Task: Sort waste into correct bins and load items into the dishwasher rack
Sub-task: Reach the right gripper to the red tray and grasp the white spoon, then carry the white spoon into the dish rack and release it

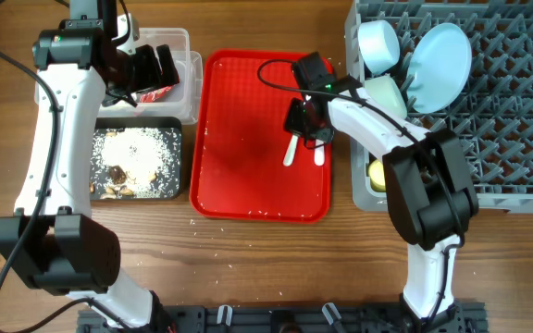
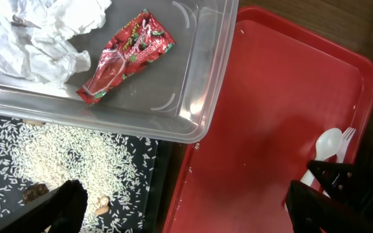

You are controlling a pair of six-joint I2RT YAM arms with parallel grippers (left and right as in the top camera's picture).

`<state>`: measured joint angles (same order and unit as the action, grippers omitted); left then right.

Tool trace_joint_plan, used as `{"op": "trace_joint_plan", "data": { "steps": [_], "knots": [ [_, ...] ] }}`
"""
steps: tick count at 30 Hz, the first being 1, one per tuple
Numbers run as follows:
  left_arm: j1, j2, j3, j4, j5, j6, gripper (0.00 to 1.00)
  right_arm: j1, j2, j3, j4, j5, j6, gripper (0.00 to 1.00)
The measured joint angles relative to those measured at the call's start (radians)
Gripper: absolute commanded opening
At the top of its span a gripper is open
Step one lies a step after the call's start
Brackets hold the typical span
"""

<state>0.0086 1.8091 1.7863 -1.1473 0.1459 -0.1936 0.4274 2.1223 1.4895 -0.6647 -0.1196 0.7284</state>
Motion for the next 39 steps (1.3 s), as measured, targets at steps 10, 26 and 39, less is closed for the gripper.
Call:
{"op": "trace_joint_plan", "data": {
  "steps": [10,26,39],
  "knots": [
    [0.0,0.0,0.0,0.0,0.0,0.0,1.0,-0.001,-0.01,0.0,-0.034,-0.056,-0.145,0.05],
    [0.0,0.0,0.0,0.0,0.0,0.0,1.0,-0.169,-0.698,0.002,-0.325,0.138,-0.192,0.04],
    [0.0,0.0,0.0,0.0,0.0,0.0,1.0,-0.431,-0.719,-0.224,-0.291,0.458,0.167,0.04]
  ]
}}
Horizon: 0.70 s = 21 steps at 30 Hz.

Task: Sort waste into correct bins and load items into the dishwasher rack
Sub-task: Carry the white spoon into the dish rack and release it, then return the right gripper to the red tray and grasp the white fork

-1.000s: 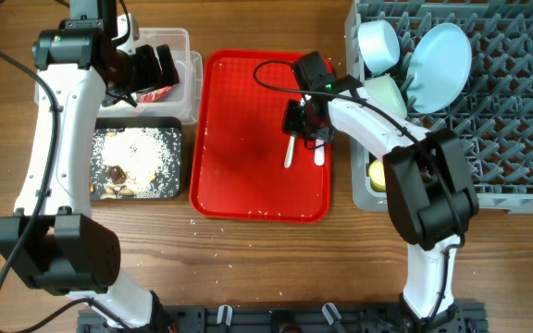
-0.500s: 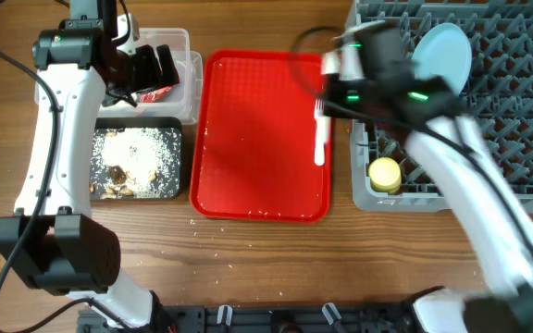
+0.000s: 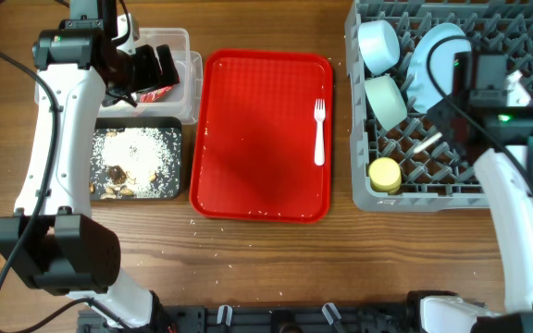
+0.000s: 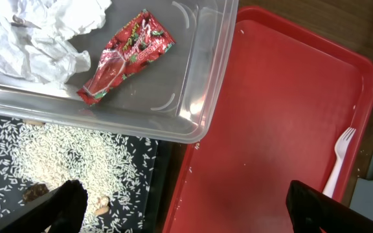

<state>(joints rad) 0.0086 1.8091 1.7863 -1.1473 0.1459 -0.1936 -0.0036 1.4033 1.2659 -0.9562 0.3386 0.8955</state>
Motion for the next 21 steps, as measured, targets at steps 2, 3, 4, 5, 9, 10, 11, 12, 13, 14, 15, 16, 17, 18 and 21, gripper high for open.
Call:
{"op": "trace_joint_plan", "data": {
  "steps": [2,3,4,5,9,10,11,12,13,14,15,16,17,18,21],
  "knots": [
    [0.0,0.0,0.0,0.0,0.0,0.0,1.0,0.0,0.011,-0.053,0.044,0.004,0.022,0.05],
    [0.0,0.0,0.0,0.0,0.0,0.0,1.0,0.0,0.013,-0.084,0.064,0.008,0.035,0.07],
    [0.0,0.0,0.0,0.0,0.0,0.0,1.0,0.0,0.014,-0.107,0.07,0.011,0.048,0.11],
    [0.0,0.0,0.0,0.0,0.0,0.0,1.0,-0.002,0.016,-0.124,0.073,0.016,0.06,0.16],
    [0.0,0.0,0.0,0.0,0.0,0.0,1.0,-0.007,0.018,-0.139,0.079,0.039,0.079,0.26],
    [0.0,0.0,0.0,0.0,0.0,0.0,1.0,-0.007,0.018,-0.139,0.081,0.036,0.069,0.31],
    [0.0,0.0,0.0,0.0,0.0,0.0,1.0,-0.008,0.018,-0.139,0.095,0.024,0.035,0.34],
    [0.0,0.0,0.0,0.0,0.0,0.0,1.0,-0.008,0.018,-0.138,0.115,0.002,-0.01,0.36],
    [0.0,0.0,0.0,0.0,0.0,0.0,1.0,-0.008,0.018,-0.135,0.129,-0.026,-0.059,0.36],
    [0.0,0.0,0.0,0.0,0.0,0.0,1.0,-0.008,0.018,-0.13,0.132,-0.052,-0.096,0.36],
    [0.0,0.0,0.0,0.0,0.0,0.0,1.0,-0.008,0.018,-0.117,0.135,-0.104,-0.157,0.36],
    [0.0,0.0,0.0,0.0,0.0,0.0,1.0,-0.008,0.018,-0.099,0.142,-0.156,-0.208,0.36],
    [0.0,0.0,0.0,0.0,0.0,0.0,1.0,-0.005,0.018,-0.083,0.147,-0.194,-0.245,0.36],
    [0.0,0.0,0.0,0.0,0.0,0.0,1.0,0.003,0.018,-0.058,0.148,-0.245,-0.29,0.38],
    [0.0,0.0,0.0,0.0,0.0,0.0,1.0,0.104,0.018,0.035,0.144,-0.343,-0.396,0.42]
  ]
}}
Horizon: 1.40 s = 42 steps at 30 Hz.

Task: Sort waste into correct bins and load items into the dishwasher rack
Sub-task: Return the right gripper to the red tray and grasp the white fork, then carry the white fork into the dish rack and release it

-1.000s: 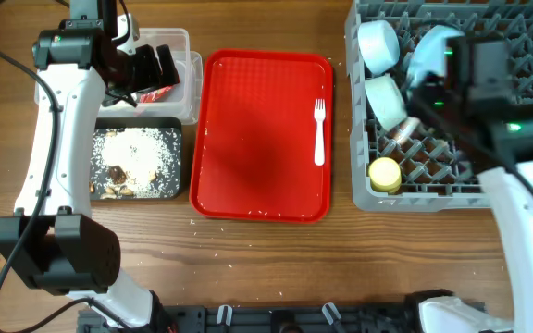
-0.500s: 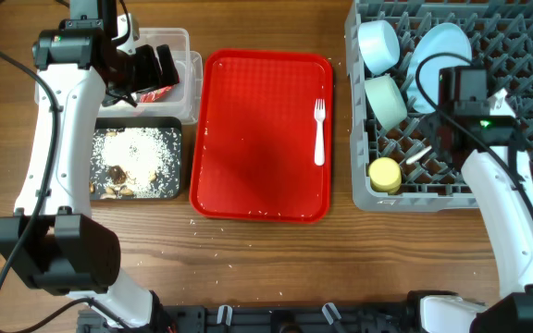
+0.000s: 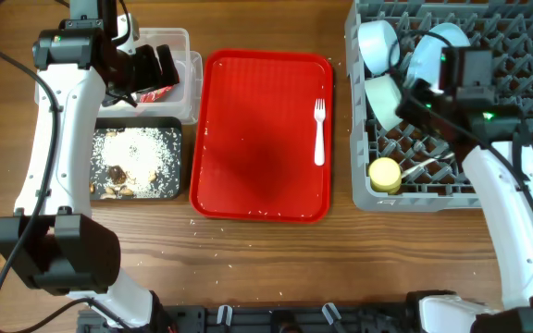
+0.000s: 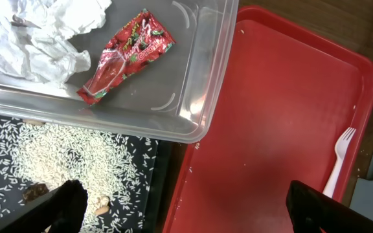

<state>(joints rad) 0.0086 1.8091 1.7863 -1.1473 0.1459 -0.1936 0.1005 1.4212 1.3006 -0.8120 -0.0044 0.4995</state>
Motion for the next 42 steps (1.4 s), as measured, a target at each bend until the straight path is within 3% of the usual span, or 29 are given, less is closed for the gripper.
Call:
{"op": "trace_joint_plan", "data": {
  "steps": [5,8,14,21,34,42],
  "knots": [
    [0.0,0.0,0.0,0.0,0.0,0.0,1.0,0.206,0.019,0.058,0.005,-0.017,-0.038,0.45],
    [0.0,0.0,0.0,0.0,0.0,0.0,1.0,0.285,0.142,0.159,-0.054,-0.019,-0.062,0.46],
    [0.0,0.0,0.0,0.0,0.0,0.0,1.0,0.309,0.509,0.464,-0.273,-0.013,-0.13,0.46],
    [0.0,0.0,0.0,0.0,0.0,0.0,1.0,0.283,0.743,0.52,-0.303,-0.01,-0.165,0.42],
    [0.0,0.0,0.0,0.0,0.0,0.0,1.0,0.264,0.857,0.52,-0.249,-0.01,-0.211,0.36],
    [0.0,0.0,0.0,0.0,0.0,0.0,1.0,0.264,0.874,0.52,-0.249,-0.012,-0.214,0.22]
  ]
}}
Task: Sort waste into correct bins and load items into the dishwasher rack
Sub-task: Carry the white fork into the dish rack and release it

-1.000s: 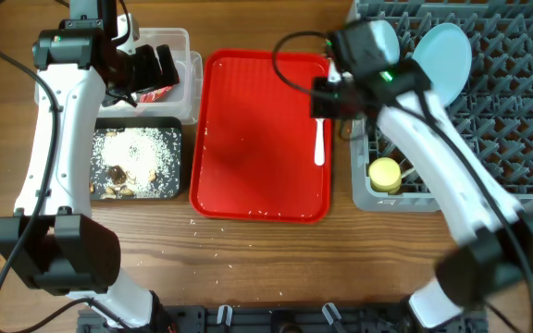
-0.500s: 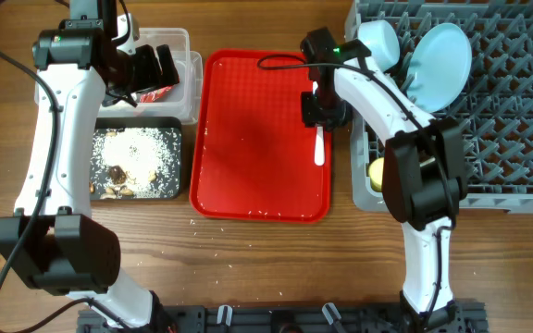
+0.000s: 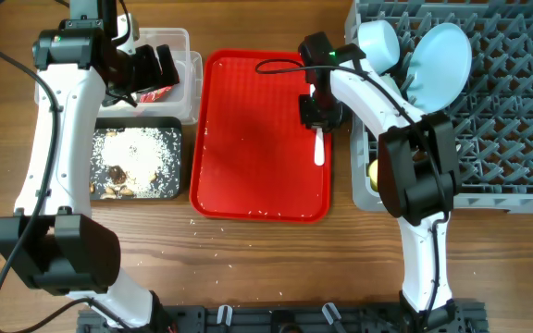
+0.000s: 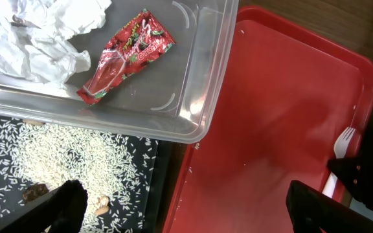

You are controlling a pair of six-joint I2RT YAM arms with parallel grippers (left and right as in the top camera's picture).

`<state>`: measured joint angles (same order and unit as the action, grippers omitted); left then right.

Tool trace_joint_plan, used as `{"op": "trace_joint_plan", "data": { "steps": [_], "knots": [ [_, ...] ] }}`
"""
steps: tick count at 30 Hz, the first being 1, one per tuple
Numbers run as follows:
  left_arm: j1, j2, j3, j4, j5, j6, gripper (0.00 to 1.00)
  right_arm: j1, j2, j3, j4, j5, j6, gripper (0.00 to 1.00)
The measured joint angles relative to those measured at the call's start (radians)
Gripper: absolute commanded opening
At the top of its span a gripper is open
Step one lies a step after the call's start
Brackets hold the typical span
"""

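A white plastic fork (image 3: pixel 319 148) lies on the right side of the red tray (image 3: pixel 248 139), its tines (image 4: pixel 346 137) showing in the left wrist view. My right gripper (image 3: pixel 319 116) is down over the fork's head; how its jaws stand is hidden. My left gripper (image 3: pixel 151 67) hangs open and empty over the clear waste bin (image 4: pixel 193 97), which holds a red wrapper (image 4: pixel 125 55) and crumpled paper (image 4: pixel 37 32). The grey dishwasher rack (image 3: pixel 507 139) stands at the right.
A black tray (image 4: pixel 154 168) strewn with rice and scraps sits below the bin. The rack holds a blue bowl (image 3: pixel 438 55), a white cup (image 3: pixel 378 42) and a yellow item (image 3: pixel 376 171). Rice grains dot the red tray's front edge.
My right arm has moved from over the dishwasher rack back to the red tray and now sits over the fork. The left arm has not moved.
My right gripper was at the spoon and fork on the tray. Then the spoon was gone from the tray and that arm was over the rack, the fork left alone. It stayed over the rack, and now it is back at the fork.
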<state>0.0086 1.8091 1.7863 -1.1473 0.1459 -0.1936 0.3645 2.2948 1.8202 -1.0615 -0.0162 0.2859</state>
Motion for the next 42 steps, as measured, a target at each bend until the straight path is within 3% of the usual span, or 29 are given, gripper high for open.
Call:
{"op": "trace_joint_plan", "data": {
  "steps": [2,7,16,23,30,36,42],
  "knots": [
    [0.0,0.0,0.0,0.0,0.0,0.0,1.0,0.0,0.0,0.0,0.001,-0.003,0.0,0.2],
    [0.0,0.0,0.0,0.0,0.0,0.0,1.0,0.0,0.0,-0.027,0.034,-0.006,0.006,0.04],
    [0.0,0.0,0.0,0.0,0.0,0.0,1.0,0.0,-0.003,-0.031,0.035,-0.03,-0.005,0.04],
    [0.0,0.0,0.0,0.0,0.0,0.0,1.0,0.0,-0.015,0.037,-0.115,-0.078,-0.045,0.04],
    [0.0,0.0,0.0,0.0,0.0,0.0,1.0,-0.016,-0.314,0.114,-0.188,-0.095,-0.074,0.04],
    [0.0,0.0,0.0,0.0,0.0,0.0,1.0,-0.186,-0.526,0.146,-0.287,0.018,0.086,0.04],
    [0.0,0.0,0.0,0.0,0.0,0.0,1.0,-0.411,-0.532,0.058,-0.323,0.16,0.38,0.04]
  ]
}}
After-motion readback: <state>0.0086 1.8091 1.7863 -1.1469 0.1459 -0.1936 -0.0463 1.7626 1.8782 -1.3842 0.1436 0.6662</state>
